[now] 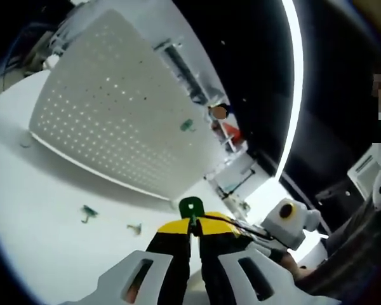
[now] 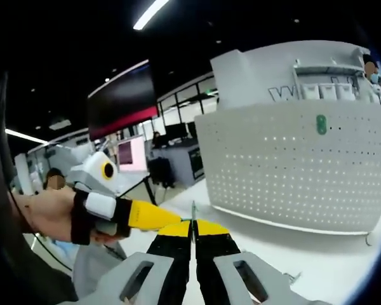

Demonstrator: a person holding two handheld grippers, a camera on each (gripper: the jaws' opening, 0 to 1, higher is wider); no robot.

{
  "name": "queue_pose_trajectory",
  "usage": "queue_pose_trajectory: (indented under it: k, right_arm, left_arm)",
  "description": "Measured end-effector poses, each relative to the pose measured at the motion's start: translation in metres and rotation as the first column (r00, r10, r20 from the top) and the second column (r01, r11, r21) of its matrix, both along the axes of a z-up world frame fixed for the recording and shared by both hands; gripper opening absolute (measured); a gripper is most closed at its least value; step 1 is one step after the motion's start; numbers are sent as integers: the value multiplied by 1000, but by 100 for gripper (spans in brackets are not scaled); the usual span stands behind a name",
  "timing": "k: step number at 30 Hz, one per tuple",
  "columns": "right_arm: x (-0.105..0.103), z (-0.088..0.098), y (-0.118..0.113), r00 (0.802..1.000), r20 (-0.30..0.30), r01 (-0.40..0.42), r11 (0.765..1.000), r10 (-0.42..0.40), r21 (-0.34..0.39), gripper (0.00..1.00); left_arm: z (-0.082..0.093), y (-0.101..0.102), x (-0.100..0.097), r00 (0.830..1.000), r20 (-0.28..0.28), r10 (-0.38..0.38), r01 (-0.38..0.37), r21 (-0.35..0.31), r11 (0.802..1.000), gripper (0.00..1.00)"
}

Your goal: Insert the hook assembly into the mounting plate slot until the hook locks in place.

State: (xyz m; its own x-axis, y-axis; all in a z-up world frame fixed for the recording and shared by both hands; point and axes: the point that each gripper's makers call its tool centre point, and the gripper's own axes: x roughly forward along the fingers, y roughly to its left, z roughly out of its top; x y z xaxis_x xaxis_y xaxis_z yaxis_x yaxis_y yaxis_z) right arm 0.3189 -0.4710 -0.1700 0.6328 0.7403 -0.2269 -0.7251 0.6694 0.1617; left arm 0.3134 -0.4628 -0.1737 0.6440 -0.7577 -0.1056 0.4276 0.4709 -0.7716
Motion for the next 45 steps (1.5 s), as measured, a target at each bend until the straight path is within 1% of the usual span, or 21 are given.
queue_pose_trajectory:
  k: [3, 5, 8, 16, 19, 20, 23, 27, 29, 30, 31, 35, 38, 45]
  right_arm:
    - [0, 1, 0, 999, 40, -2, 999, 4, -47, 0]
    - [0, 2, -1, 999, 50, -1, 999, 3, -50, 0]
    - [1, 2, -2, 999, 52, -1, 999, 3, -51, 0]
    - [1, 1, -3, 999, 37, -4, 999, 6, -49, 0]
    - [4, 4, -7, 999, 31, 18, 999, -17, -29, 4]
    - [4, 4, -8, 1000, 27, 18, 1000, -17, -24, 5]
    - [4, 6, -9, 1000, 17, 22, 1000, -22, -12, 5]
    - [3, 11, -13, 999, 19, 34, 999, -34, 6, 6]
    - [3, 12, -17, 999, 18, 40, 999, -40, 18, 7]
    - [3, 12, -20, 999, 18, 49, 999, -50, 16, 6]
    - [3, 11, -23, 998, 19, 59, 998, -59, 13, 6]
    - [1, 7, -37, 996, 3, 87, 996, -87, 11, 6]
    - [-2, -1, -45, 995, -17, 102, 995, -103, -10, 6]
    - [-11, -20, -65, 989, -46, 139, 987, -143, -87, 8]
  left_arm:
    - [0, -1, 0, 1000, 4, 1, -1, 12, 1000, 3]
    - [2, -2, 0, 1000, 8, -1, 1, 16, 1000, 3]
    - [3, -2, 1, 1000, 14, -5, 4, 26, 1000, 3]
    - [4, -3, -1, 998, 58, -11, 6, 96, 995, 2]
    - [5, -3, 0, 997, 72, -16, 6, 130, 992, 2]
    - [5, -2, 0, 997, 79, -18, 6, 148, 989, 2]
    - [6, -2, 2, 996, 89, -15, 0, 175, 985, 2]
    - [11, 1, 6, 995, 101, 1, -19, 177, 984, 2]
    - [12, 3, 9, 991, 132, 3, -33, 232, 972, 2]
    - [13, 5, 11, 988, 154, 3, -45, 270, 962, 2]
    - [16, 6, 12, 985, 173, 4, -55, 294, 954, 2]
    - [23, 6, 16, 981, 195, 22, -83, 309, 947, 2]
    - [23, 6, 18, 974, 224, 24, -108, 369, 923, 2]
    - [22, 4, 17, 969, 247, 29, -135, 425, 895, 2]
